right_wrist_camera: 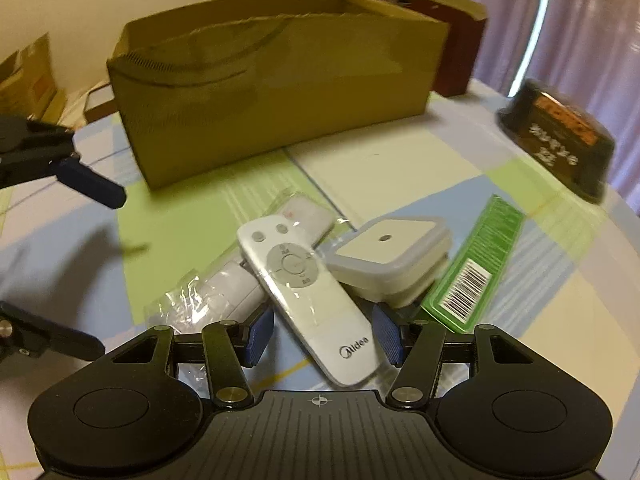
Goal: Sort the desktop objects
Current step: 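Grasp the white Midea remote with the right tool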
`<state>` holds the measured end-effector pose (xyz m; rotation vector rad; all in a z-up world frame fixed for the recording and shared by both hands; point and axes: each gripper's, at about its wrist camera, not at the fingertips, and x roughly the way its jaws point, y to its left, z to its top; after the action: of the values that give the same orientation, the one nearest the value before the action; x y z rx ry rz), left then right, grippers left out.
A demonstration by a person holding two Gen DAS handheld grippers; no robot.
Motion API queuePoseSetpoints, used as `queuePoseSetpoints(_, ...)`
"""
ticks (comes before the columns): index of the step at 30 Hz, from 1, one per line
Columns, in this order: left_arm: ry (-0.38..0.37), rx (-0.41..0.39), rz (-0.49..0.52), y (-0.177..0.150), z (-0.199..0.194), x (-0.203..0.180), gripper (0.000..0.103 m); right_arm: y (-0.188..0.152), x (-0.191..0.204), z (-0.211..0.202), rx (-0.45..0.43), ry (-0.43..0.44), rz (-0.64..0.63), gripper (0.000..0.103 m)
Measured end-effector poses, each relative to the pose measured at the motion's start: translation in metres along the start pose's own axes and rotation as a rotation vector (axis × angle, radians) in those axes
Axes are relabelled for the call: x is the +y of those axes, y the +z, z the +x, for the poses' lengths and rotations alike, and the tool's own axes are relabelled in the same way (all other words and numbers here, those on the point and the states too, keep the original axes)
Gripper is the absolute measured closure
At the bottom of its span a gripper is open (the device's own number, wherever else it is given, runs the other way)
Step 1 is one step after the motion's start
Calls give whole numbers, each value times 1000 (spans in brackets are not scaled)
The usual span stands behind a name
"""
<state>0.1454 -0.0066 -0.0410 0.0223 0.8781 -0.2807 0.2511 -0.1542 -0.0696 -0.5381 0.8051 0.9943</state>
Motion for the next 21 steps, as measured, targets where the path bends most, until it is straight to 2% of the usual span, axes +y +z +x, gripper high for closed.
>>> queuePoseSetpoints(2,3,6,-1,-2,3,1,1,1,-2,2,9,7,30,44)
queuePoseSetpoints(3,5,8,-2,-2,4,1,1,1,-3,0,6,9,60,55)
queuePoseSetpoints(6,11,13,-2,-5,6,2,1,0,-7,-7,0,13,149,70)
queuePoseSetpoints(8,13,15,-5,-6,7,1,1,-3,-2,-13,15,-8,173,75)
queuePoseSetpoints(11,11,11,-8,-6,8,-1,1,-15,6,-23,37,-42,213,75)
queuePoseSetpoints(15,-2,6,-6,-4,9,-5,1,-28,13,-36,33,-85,223,75)
queuePoseSetpoints(18,-6,0,-4,-2,11,-6,1,-28,10,-40,4,-84,203,75)
queuePoseSetpoints(19,-4,1,-3,-1,12,-6,1,-27,8,-39,0,-77,200,70)
queuePoseSetpoints(20,-2,2,-3,0,14,-6,1,-25,7,-37,-3,-74,190,53)
queuePoseSetpoints(21,1,2,-5,1,15,-6,1,-23,7,-36,-8,-74,177,44)
